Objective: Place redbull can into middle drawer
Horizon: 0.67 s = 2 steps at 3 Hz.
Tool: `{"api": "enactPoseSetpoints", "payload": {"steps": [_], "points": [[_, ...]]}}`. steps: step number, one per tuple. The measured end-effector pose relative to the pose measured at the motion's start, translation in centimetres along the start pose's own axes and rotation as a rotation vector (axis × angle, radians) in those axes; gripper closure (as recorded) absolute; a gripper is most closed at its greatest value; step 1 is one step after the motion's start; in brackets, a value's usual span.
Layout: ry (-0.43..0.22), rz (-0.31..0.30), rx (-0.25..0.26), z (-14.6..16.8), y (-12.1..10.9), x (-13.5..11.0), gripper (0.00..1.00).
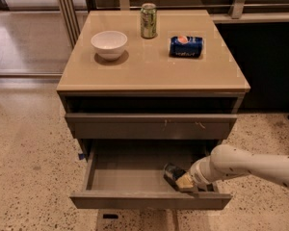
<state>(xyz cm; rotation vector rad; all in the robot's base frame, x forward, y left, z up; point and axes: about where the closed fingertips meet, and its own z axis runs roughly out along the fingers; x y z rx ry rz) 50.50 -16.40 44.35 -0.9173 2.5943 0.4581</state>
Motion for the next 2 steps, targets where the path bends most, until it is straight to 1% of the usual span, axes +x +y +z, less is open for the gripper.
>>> {"api": "enactPoseSetpoints", "payload": {"steps": [1,2], "points": [[0.000,0.000,0.000,0.00,0.00,0.00,0.00],[0.001,-0.005,-0.001,-0.02,0.07,0.03,0.00]]}}
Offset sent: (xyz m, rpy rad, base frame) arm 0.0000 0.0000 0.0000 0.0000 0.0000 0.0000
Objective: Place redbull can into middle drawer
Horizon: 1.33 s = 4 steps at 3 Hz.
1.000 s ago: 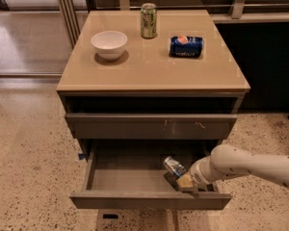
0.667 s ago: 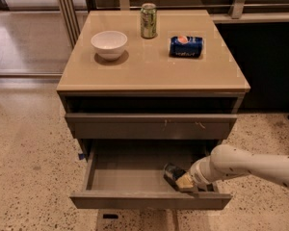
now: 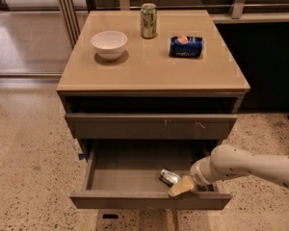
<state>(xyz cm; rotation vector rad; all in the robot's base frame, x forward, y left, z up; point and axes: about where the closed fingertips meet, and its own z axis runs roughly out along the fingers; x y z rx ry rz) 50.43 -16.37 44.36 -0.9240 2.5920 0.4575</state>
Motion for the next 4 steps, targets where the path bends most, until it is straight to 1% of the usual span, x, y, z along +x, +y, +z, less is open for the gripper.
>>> {"api": "enactPoseSetpoints", "payload": {"steps": [1,2,3,4], "points": [[0.018,-0.051,0.006,-2.3,0.3,0.2,0.00],[0.014,-0.091,0.040,-6.4,0.9,0.9,0.00],[0.009,-0.119,0.090,-10.1,1.1,1.8,0.00],[-0.007,-0.123,0.174,-14.8,0.5,3.2,0.00]]}}
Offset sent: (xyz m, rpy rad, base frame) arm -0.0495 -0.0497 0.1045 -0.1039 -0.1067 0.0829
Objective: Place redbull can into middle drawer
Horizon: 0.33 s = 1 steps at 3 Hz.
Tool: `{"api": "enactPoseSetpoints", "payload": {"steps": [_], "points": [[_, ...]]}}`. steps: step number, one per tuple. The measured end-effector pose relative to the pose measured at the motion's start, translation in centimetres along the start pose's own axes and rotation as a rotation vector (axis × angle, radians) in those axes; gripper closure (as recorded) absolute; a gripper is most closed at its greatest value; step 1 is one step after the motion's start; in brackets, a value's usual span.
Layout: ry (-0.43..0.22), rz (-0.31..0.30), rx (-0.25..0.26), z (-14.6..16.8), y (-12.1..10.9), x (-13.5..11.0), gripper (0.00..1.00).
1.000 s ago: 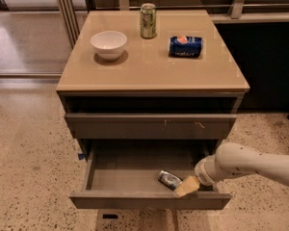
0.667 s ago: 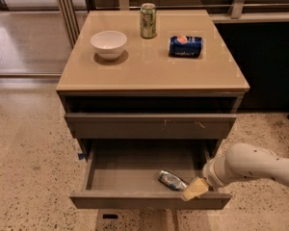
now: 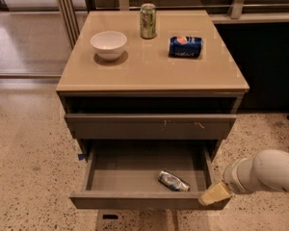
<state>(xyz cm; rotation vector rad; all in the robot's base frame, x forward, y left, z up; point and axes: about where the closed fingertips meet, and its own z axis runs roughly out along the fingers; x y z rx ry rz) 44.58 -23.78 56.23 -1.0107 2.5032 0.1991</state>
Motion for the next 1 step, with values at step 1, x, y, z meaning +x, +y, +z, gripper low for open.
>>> {"api": "enactPoseSetpoints", "payload": {"steps": [1], "points": [[-0.033,0.042,0.083,-3.68,-1.47,1.46,0.00]]}}
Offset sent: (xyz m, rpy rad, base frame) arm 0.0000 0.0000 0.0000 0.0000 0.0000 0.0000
